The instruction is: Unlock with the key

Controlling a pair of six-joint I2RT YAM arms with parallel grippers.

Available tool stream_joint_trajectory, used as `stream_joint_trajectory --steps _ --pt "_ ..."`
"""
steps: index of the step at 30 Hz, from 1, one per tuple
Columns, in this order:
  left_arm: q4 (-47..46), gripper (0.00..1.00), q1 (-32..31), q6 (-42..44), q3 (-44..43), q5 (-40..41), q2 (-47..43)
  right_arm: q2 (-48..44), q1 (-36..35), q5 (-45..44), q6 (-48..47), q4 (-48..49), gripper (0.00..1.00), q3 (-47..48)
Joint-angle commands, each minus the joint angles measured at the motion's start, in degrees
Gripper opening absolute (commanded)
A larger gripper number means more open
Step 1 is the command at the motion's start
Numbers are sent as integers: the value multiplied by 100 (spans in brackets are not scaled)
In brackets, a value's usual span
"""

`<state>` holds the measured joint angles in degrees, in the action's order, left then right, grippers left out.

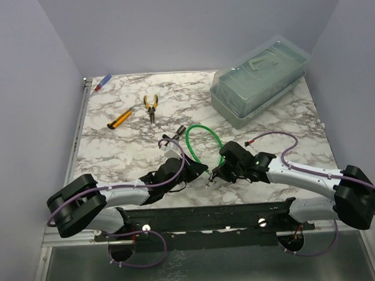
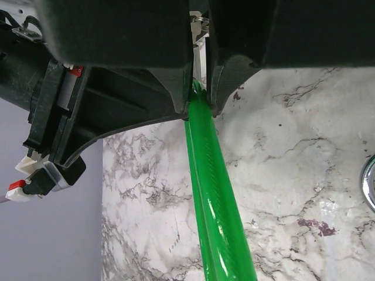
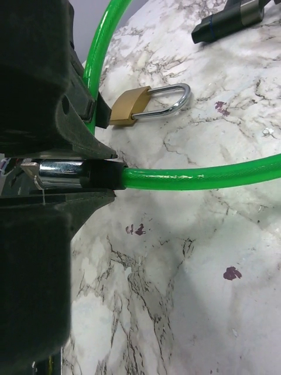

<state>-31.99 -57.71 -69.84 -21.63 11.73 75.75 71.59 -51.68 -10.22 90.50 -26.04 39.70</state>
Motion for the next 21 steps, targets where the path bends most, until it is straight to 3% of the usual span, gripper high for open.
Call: stream_joint_trajectory --steps 1,9,21 --pt "-176 0 20 212 -179 -59 172 -231 -35 -47 -54 258 0 -107" --pt "-176 0 54 -29 30 74 -103 -332 -35 -78 -65 309 0 -383" --pt "-185 0 55 -1499 595 1048 -595 30 -35 132 -428 995 0 -697"
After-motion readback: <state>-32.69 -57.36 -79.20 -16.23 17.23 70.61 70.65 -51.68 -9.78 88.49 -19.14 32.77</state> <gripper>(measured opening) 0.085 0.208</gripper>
